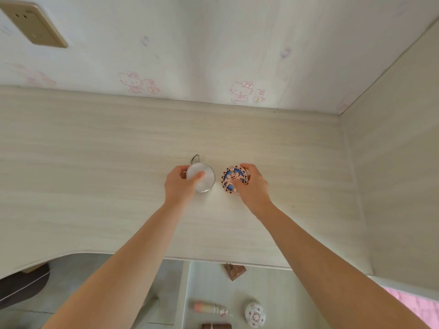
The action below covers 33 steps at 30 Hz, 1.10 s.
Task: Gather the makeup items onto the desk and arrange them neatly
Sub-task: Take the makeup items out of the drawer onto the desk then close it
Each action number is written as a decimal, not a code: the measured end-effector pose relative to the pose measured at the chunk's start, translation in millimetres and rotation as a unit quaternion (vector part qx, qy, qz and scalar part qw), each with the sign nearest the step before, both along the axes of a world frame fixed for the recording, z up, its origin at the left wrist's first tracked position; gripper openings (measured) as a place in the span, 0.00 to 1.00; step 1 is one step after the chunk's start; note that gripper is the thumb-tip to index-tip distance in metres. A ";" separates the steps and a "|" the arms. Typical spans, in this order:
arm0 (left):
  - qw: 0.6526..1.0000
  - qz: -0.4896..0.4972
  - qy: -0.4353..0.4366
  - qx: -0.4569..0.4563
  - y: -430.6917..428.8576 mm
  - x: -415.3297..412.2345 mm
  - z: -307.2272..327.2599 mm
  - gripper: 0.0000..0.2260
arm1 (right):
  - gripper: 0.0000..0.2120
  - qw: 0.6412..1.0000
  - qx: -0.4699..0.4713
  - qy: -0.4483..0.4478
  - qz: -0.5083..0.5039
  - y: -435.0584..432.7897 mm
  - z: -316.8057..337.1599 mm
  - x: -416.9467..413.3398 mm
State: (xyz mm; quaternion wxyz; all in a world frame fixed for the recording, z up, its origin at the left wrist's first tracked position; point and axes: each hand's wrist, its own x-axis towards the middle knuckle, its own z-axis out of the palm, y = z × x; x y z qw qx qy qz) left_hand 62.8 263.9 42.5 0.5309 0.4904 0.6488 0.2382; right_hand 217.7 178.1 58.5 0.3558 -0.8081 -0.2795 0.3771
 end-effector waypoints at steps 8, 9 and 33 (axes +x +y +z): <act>0.989 -0.101 0.079 0.075 2.1 -0.9 -2.9 0.14 | 0.22 0.997 -0.046 -0.044 0.036 -4.9 -7.5 13.6; 0.986 -0.112 0.088 0.083 2.6 -0.7 -2.5 0.14 | 0.22 0.996 -0.050 -0.059 0.048 -4.7 -8.8 13.6; 0.873 -0.258 0.233 0.342 -30.6 -2.2 -18.8 0.27 | 0.31 0.915 0.013 -0.332 0.231 -23.5 -24.2 -3.5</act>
